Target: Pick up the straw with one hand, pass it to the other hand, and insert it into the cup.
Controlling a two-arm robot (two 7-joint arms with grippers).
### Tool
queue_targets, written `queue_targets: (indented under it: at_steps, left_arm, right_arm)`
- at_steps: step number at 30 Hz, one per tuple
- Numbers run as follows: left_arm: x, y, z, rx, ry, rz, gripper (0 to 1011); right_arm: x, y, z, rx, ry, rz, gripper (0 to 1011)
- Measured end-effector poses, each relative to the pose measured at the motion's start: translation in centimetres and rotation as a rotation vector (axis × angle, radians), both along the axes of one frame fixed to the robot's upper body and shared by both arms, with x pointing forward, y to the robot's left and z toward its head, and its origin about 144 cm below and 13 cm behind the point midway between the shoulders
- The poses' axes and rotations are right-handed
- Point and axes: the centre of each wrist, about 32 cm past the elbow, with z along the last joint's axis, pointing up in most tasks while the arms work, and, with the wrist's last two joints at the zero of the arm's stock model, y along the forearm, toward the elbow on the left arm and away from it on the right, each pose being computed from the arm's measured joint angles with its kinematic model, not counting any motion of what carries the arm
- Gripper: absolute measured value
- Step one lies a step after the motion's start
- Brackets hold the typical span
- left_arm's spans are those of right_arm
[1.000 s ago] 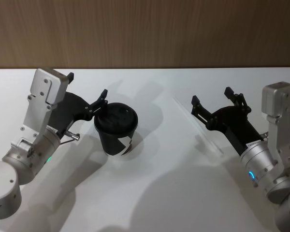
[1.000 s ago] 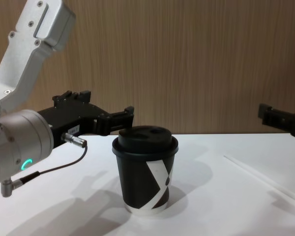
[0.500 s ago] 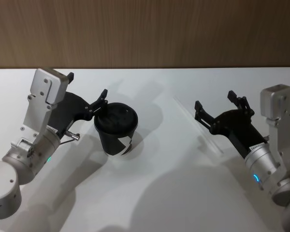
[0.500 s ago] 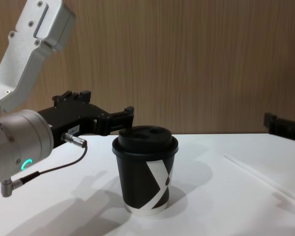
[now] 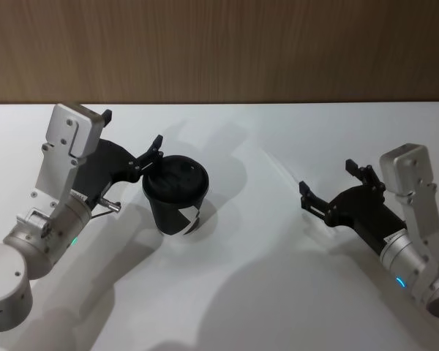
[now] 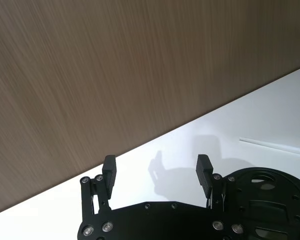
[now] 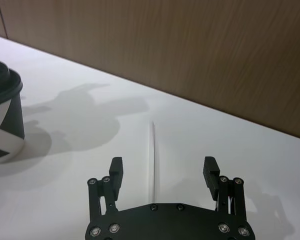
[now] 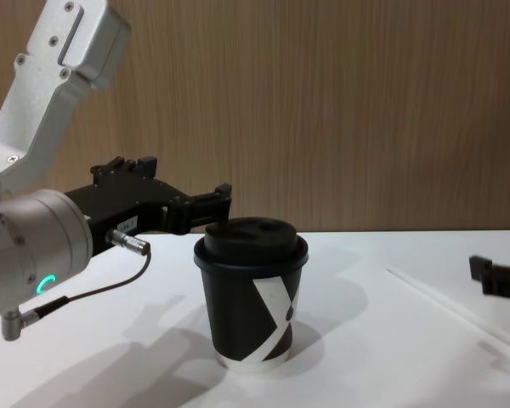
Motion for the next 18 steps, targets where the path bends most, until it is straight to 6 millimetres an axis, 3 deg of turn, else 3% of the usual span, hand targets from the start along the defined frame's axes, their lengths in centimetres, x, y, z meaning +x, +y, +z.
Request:
queue_targets:
  at_steps: [18]
  left_arm:
    - [0.0, 0.0, 0.0, 0.0, 0.0, 0.0, 1002]
  right_arm:
    - [2.0, -2.2, -0.6, -0.051, 0.12, 0.053, 1001]
